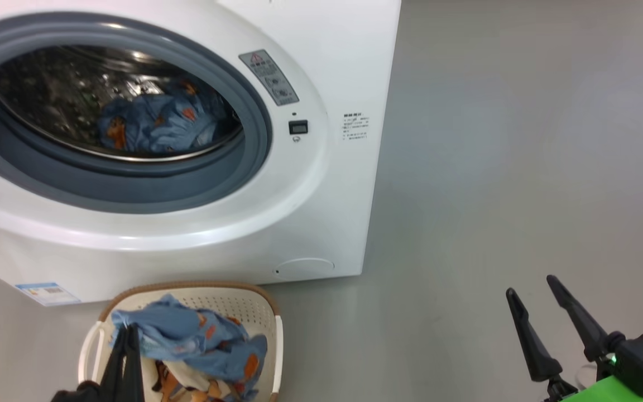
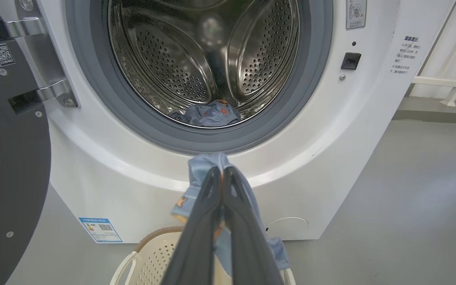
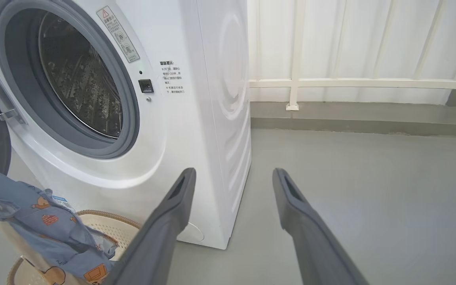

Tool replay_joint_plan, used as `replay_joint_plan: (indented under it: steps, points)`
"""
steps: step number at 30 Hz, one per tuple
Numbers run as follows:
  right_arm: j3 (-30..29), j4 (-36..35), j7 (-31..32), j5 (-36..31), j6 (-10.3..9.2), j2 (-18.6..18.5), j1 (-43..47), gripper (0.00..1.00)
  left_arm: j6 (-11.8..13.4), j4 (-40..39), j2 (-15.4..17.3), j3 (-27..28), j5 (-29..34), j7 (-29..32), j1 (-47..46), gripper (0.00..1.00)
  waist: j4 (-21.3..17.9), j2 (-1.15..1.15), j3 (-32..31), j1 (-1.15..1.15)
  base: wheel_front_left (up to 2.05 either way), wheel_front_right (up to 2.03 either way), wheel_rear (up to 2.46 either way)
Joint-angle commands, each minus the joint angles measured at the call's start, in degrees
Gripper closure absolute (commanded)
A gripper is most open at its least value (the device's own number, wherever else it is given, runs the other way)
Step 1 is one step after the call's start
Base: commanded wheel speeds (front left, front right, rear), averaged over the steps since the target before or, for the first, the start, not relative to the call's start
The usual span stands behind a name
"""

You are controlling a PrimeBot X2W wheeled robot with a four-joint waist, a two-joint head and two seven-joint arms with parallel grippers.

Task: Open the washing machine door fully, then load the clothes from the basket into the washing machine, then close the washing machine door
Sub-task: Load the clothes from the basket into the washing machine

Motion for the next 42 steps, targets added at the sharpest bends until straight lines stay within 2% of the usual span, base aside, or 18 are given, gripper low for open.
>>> replay_joint_plan:
  steps: [1,18,42]
  points:
    - [1.26,-1.31,-0.27,-0.56,0.35,-0.56,0.57,0.0,-0.37,-1.88,0.9,1.45,-0.34,-0.53,0.16,1.0,0.3,0.0,-2.06,0.01,0.0,0.0,0.0]
    - [1.81,-1.62,-0.27,-2.2,0.35,3.39,2.91,0.0,-0.53,-3.05,1.69,0.35,-1.28,0.3,4.05,1.0,-1.07,0.0,-6.53,0.01,0.0,0.0,0.0]
    - [2.07,-1.95,-0.27,-2.34,0.35,3.29,2.92,0.0,0.3,-3.24,2.48,-0.2,-2.19,0.87,2.74,1.0,-0.83,0.0,-5.35,0.01,0.0,0.0,0.0]
